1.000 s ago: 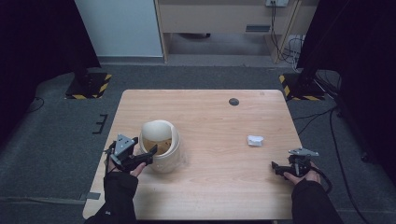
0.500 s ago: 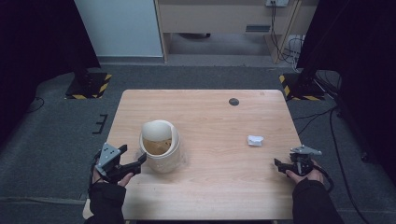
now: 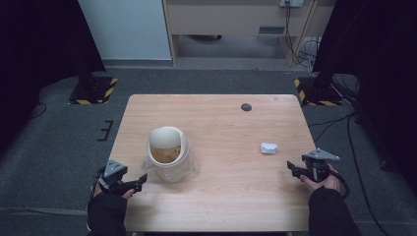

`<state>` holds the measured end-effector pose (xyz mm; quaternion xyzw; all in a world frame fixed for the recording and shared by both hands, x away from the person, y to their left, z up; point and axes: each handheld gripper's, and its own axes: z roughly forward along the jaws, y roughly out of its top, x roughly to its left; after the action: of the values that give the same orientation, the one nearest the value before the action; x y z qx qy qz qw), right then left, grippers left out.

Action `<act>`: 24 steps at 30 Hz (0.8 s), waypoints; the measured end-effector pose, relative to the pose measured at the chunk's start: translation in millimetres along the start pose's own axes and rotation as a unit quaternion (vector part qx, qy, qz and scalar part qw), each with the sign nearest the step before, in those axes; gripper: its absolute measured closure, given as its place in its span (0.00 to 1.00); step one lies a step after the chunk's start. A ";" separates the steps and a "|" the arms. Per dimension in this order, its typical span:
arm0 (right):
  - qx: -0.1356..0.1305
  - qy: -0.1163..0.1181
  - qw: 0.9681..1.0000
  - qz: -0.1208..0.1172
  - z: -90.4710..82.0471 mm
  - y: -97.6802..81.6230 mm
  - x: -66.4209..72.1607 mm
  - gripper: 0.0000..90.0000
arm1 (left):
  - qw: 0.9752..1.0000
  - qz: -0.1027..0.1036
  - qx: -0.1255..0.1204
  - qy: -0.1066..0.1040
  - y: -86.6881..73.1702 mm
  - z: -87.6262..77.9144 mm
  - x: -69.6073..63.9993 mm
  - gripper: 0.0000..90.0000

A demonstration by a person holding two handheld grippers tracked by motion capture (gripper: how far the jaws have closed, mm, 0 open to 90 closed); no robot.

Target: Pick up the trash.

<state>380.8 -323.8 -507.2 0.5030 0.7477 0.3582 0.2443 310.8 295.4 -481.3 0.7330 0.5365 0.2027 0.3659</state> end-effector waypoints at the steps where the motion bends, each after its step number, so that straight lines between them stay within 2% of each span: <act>1: -0.003 0.003 1.000 -0.003 0.7 1.6 0.2 0.35 | 1.000 0.000 0.006 -0.001 -1.1 1.7 2.3 0.18; 4: -0.012 0.012 1.000 -0.006 2.8 8.2 1.0 0.35 | 1.000 -0.006 0.010 -0.001 -2.1 5.2 4.9 0.18; 12: -0.036 0.026 0.999 -0.012 4.7 20.8 5.0 0.32 | 0.999 0.000 0.040 -0.011 -4.2 16.8 6.2 0.17; 13: -0.042 0.031 0.999 -0.010 5.7 25.4 6.5 0.32 | 0.998 0.006 0.059 -0.014 -5.6 20.8 5.6 0.17; 14: -0.042 0.031 0.999 -0.010 5.7 25.4 6.5 0.32 | 0.998 0.006 0.059 -0.014 -5.6 20.8 5.6 0.17; 15: -0.047 0.034 0.998 -0.014 7.8 30.6 7.9 0.30 | 0.997 0.012 0.072 -0.018 -6.4 24.0 4.5 0.17; 17: -0.048 0.037 0.998 -0.015 8.5 32.8 8.7 0.30 | 0.997 0.015 0.077 -0.020 -6.8 25.3 3.8 0.16; 19: -0.056 0.042 0.997 -0.023 12.7 42.2 12.0 0.30 | 0.995 0.026 0.091 -0.026 -8.0 29.0 1.9 0.16; 24: -0.066 0.053 0.996 -0.025 18.2 53.2 16.9 0.30 | 0.994 0.039 0.104 -0.024 -8.9 31.4 0.9 0.15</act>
<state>418.4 -290.3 -477.1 0.4472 0.7469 0.4264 0.2455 327.1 287.6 -508.4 0.7921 0.5165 0.1423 0.2926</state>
